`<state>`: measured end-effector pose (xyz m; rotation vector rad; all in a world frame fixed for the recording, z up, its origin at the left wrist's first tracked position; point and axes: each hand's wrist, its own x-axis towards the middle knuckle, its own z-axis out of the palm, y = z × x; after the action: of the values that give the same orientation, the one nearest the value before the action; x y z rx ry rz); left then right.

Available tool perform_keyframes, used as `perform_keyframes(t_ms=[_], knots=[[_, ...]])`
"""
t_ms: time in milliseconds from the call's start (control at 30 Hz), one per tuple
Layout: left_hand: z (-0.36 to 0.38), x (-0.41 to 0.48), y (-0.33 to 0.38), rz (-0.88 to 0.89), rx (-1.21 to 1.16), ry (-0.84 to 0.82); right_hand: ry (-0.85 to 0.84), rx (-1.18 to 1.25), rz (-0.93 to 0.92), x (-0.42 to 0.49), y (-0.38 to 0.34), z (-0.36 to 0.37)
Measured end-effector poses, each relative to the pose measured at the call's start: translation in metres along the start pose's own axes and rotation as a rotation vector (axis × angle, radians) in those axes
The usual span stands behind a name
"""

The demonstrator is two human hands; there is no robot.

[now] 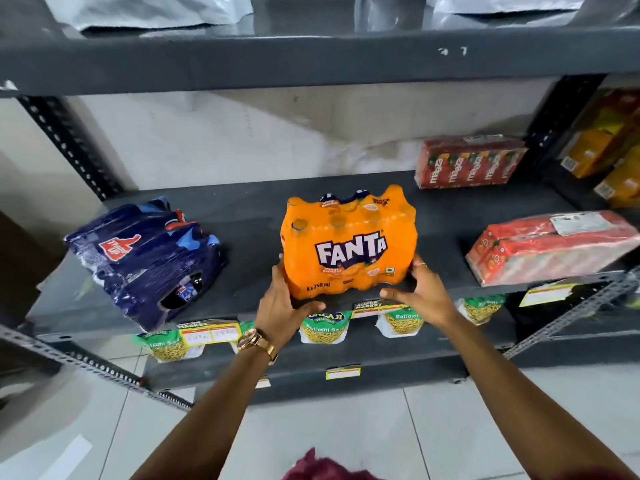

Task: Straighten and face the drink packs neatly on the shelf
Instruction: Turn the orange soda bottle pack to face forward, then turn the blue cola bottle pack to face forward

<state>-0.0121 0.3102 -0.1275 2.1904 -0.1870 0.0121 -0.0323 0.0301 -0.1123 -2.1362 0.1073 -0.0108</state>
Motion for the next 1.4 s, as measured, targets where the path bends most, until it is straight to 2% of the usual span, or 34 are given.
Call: perform_keyframes(t_ms=[233, 533, 833, 967, 1033, 1100, 1167, 1200, 1267, 1333, 1400], knots=[[-0.006, -0.004, -0.009, 0.024, -0.052, 0.112, 0.020, -0.075, -0.068, -0.017, 0.005, 0.012], [0.005, -0.014, -0.016, -0.018, 0.042, 0.195, 0.045, -0.060, -0.120, -0.020, 0.010, 0.017], [-0.003, -0.019, -0.012, 0.002, 0.043, 0.173, 0.064, 0.023, -0.120, -0.017, 0.018, 0.020], [-0.005, -0.021, -0.002, 0.007, -0.003, 0.110, 0.064, 0.064, -0.119, -0.023, 0.012, 0.023], [-0.019, -0.021, 0.008, 0.037, 0.041, -0.051, 0.185, 0.144, -0.138, -0.037, 0.000, 0.029], [-0.051, -0.019, 0.019, 0.095, 0.208, -0.177, 0.454, 0.200, -0.144, -0.060, -0.015, 0.048], [-0.096, -0.014, 0.028, 0.266, 0.394, -0.034, 0.638, 0.299, -0.178, -0.086, -0.044, 0.082], [-0.125, -0.010, 0.031, 0.340, 0.423, 0.076, 0.619, 0.341, -0.208, -0.095, -0.065, 0.104], [-0.181, 0.006, 0.024, 0.391, 0.407, 0.234, 0.414, 0.347, -0.238, -0.099, -0.112, 0.154], [-0.226, 0.026, 0.001, 0.268, 0.425, 0.310, 0.180, 0.362, -0.160, -0.090, -0.156, 0.198], [-0.267, 0.049, -0.030, 0.050, 0.485, 0.326, 0.045, 0.556, 0.053, -0.065, -0.197, 0.237]])
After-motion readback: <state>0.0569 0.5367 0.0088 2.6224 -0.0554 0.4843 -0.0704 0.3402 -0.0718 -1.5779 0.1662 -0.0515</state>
